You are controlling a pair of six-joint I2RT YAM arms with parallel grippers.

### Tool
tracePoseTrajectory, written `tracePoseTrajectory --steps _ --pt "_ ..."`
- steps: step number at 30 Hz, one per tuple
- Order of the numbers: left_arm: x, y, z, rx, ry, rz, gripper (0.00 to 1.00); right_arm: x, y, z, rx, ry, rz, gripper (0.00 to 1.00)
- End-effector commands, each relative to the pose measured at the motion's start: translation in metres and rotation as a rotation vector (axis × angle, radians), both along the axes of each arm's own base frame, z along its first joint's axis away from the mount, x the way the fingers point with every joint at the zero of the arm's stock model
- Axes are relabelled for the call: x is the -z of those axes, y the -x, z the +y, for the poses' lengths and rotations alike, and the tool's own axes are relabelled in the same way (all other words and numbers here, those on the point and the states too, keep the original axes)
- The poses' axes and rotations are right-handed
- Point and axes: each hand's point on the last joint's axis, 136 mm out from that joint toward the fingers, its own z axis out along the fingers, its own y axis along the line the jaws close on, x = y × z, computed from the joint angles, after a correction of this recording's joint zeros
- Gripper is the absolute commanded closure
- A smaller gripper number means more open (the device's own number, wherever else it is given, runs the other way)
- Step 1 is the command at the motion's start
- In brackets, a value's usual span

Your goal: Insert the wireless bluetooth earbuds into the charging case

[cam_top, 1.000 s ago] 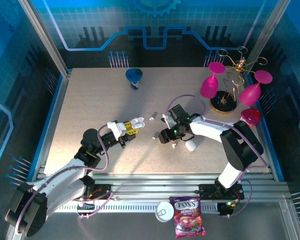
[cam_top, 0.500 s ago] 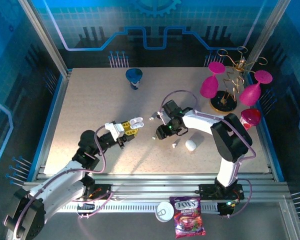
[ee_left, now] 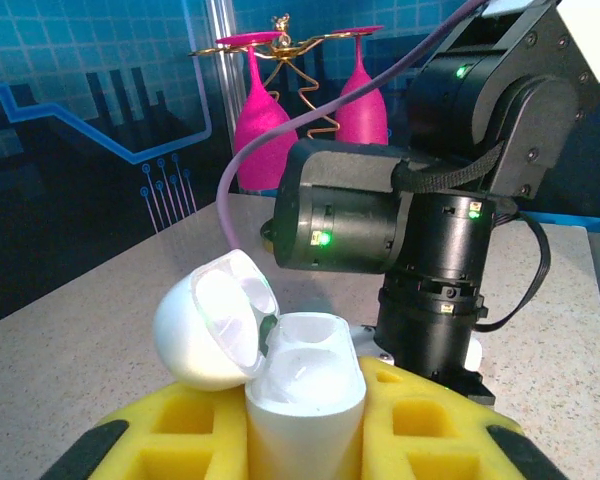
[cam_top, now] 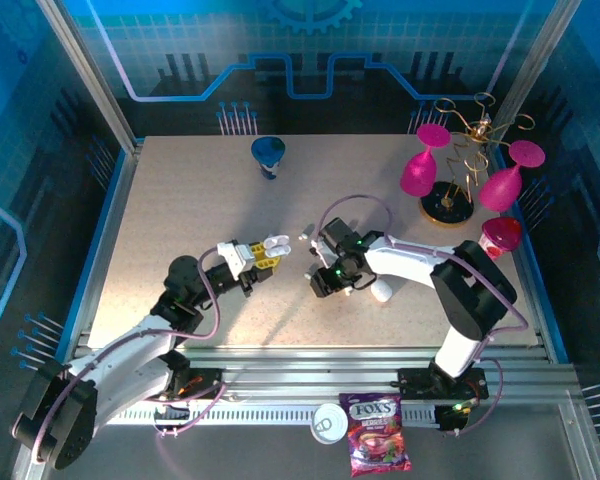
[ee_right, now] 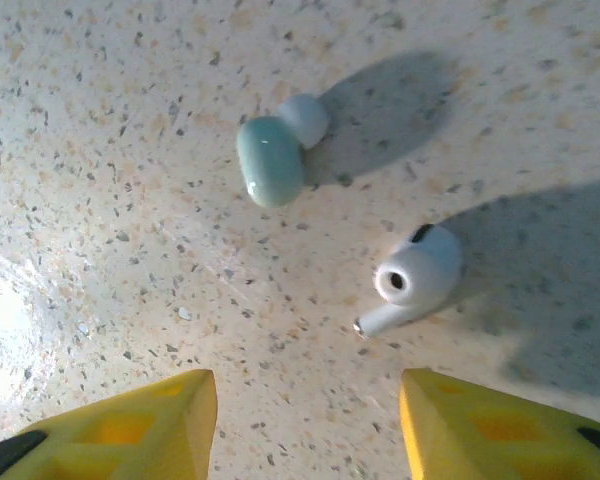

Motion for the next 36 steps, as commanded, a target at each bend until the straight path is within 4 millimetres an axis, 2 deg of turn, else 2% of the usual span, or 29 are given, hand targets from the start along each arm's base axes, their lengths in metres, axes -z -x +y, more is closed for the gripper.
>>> tracePoseTrajectory --steps 1,6,12,20,36 --pt "-0.034 -0.003 0.001 -0.01 0.052 -0.096 1.0 -0.016 -0.012 -0.012 0.105 0.049 -0.059 0.51" --pt "-0.037 -0.002 0.006 -0.044 0.041 -0.12 1.0 -0.024 -0.028 -0.02 0.218 0.115 -0.06 0.52" --pt "-0.034 -0.002 0.005 -0.036 0.034 -0.106 1.0 -0.016 -0.033 -0.01 0.241 0.103 0.062 0.52" --pt "-0.036 -0.001 0.006 -0.037 0.033 -0.113 1.0 -0.005 -0.031 -0.007 0.294 0.263 0.229 0.54" --pt "-0.027 0.001 0.007 -0.037 0.032 -0.098 1.0 0.011 -0.028 -0.003 0.294 0.348 0.279 0.6"
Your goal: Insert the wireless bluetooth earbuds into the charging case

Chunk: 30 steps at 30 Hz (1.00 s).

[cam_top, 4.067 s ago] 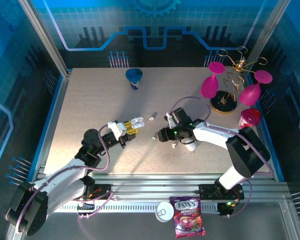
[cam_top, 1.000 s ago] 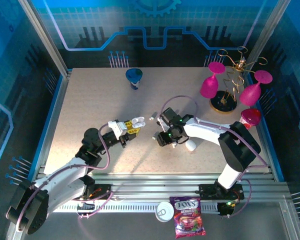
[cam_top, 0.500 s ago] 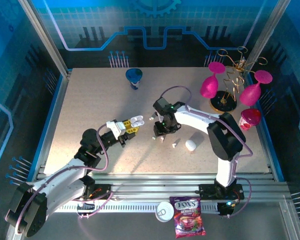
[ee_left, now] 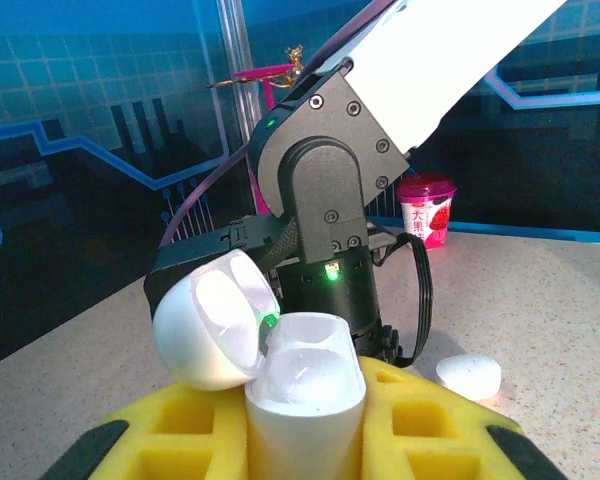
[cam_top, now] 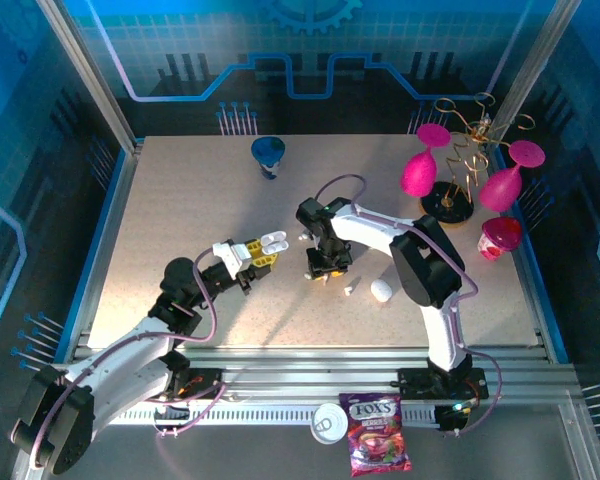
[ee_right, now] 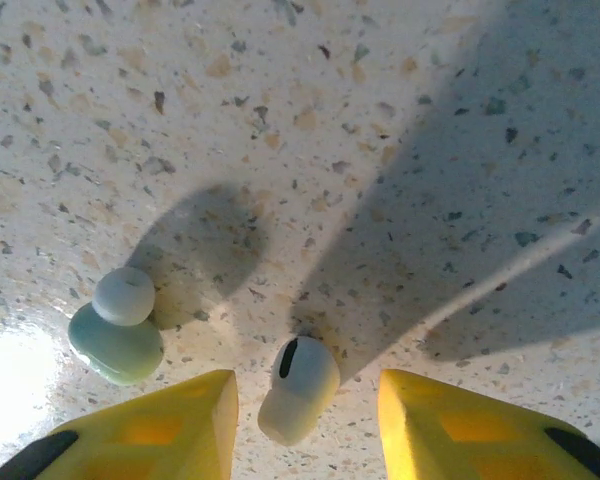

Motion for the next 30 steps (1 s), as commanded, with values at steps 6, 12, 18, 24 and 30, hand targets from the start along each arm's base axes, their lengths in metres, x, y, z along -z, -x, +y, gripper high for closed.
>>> tracePoseTrajectory --steps 6,12,18,24,30 --pt "-0.01 0.001 0.002 -0.011 0.012 -0.04 1.0 0.003 0.001 0.003 -0.011 0.053 0.043 0.61" --pt "-0.01 0.002 0.004 -0.017 0.011 -0.043 1.0 0.005 0.001 0.001 -0.033 0.086 0.053 0.66" --pt "-0.008 0.002 0.005 -0.021 0.009 -0.042 1.0 0.008 0.001 -0.002 -0.039 0.111 0.061 0.74" --pt "-0.008 0.001 0.005 -0.025 0.007 -0.045 1.0 0.001 -0.003 -0.001 -0.042 0.102 0.033 0.79" --pt "-0.003 -0.001 0.005 -0.035 0.004 -0.031 1.0 -0.023 -0.016 -0.008 -0.044 0.096 -0.094 0.79"
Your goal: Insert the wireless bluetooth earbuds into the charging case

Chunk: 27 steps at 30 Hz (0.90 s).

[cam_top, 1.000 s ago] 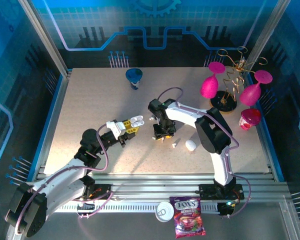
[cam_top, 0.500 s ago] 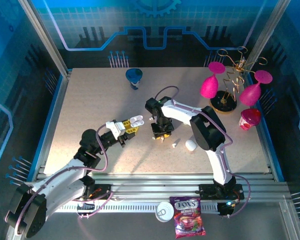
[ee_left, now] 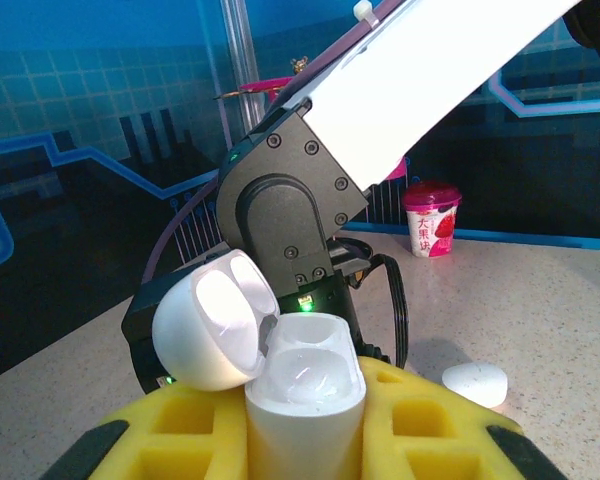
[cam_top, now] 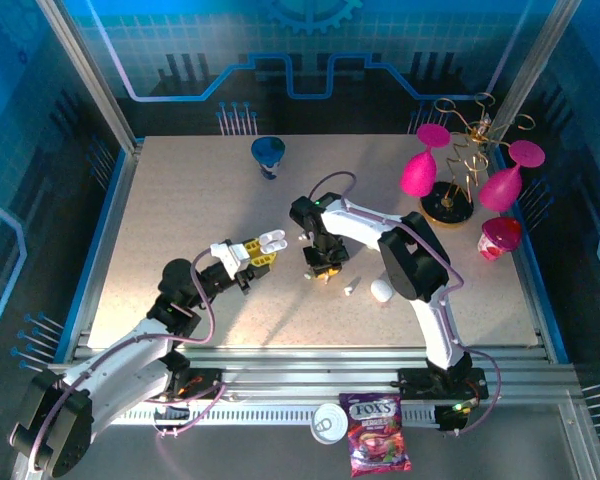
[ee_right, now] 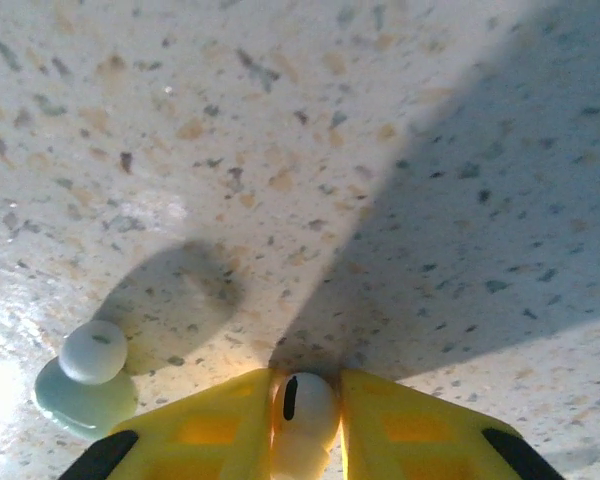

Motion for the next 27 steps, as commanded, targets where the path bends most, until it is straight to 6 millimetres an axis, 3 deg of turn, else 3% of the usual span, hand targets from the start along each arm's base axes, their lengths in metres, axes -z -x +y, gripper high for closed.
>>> tracePoseTrajectory --steps 1,4,10,16,27 --pt "0.003 -0.003 0.003 -0.022 -0.005 -0.009 1.0 -0.032 -0.008 -0.004 -0.018 -0.008 -0.126 0.79" --pt "0.004 -0.006 0.002 -0.023 0.004 0.02 1.0 -0.05 -0.016 -0.005 -0.03 -0.052 -0.237 0.79" --pt "0.005 -0.015 -0.003 -0.019 0.029 0.068 1.0 -0.103 -0.031 -0.004 -0.089 -0.163 -0.525 0.8" --pt "0.012 -0.024 -0.008 -0.022 0.038 0.118 1.0 -0.161 -0.034 0.013 -0.233 -0.231 -0.785 0.82" --pt "0.019 -0.038 -0.014 -0.024 0.09 0.182 1.0 -0.228 -0.009 0.06 -0.393 -0.465 -1.029 0.83"
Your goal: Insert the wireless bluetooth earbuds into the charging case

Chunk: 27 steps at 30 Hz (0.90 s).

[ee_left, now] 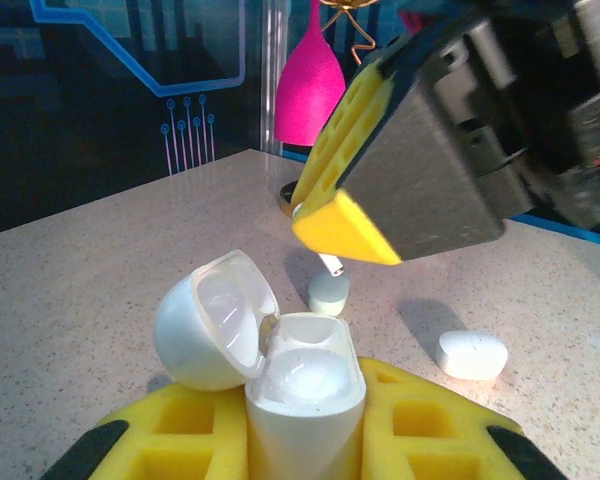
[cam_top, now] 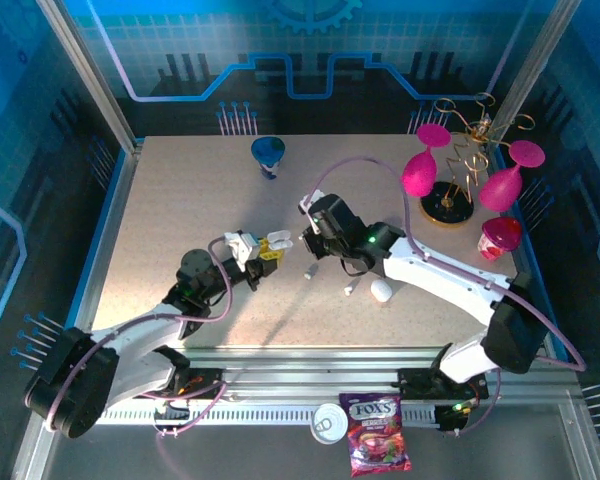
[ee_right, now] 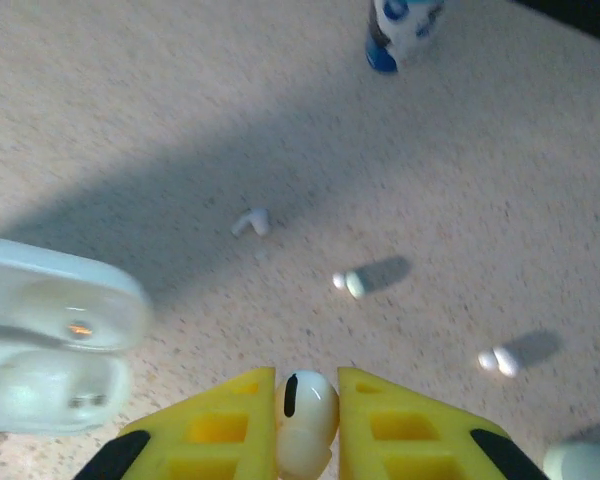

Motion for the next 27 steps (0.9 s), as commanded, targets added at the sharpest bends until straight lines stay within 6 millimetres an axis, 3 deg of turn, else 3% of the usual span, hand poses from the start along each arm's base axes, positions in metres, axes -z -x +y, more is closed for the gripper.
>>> tracePoseTrajectory --steps 1,6,14,27 --pt "-0.029 -0.006 -0.004 0.0 0.063 -0.06 1.0 -0.034 0.005 0.017 -0.074 -0.096 -0.107 0.83" --pt "-0.032 -0.007 -0.004 -0.005 0.082 -0.055 1.0 -0.044 0.013 0.028 -0.128 -0.163 -0.111 0.83" --pt "-0.038 -0.008 -0.005 -0.002 0.114 -0.034 1.0 -0.044 0.016 0.04 -0.167 -0.203 -0.087 0.83" --pt "-0.045 -0.009 -0.002 -0.021 0.152 -0.024 1.0 -0.026 0.015 0.045 -0.172 -0.185 -0.049 0.83"
